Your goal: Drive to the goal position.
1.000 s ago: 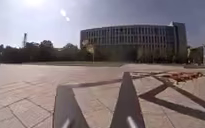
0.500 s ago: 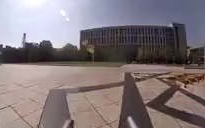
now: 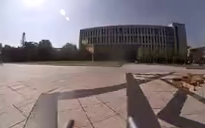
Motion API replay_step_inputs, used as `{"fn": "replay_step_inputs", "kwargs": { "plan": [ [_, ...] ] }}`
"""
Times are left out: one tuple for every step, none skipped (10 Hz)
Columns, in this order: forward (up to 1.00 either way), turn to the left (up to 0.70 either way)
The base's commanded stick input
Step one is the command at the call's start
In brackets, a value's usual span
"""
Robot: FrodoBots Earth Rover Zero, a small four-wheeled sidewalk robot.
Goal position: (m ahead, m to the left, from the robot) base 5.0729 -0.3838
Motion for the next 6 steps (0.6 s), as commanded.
{"fn": "replay_step_inputs", "kwargs": {
  "plan": [
    [0.67, 0.00],
    [0.67, 0.00],
    [0.67, 0.00],
    [0.67, 0.00],
    [0.67, 0.00],
    [0.67, 0.00]
  ]
}}
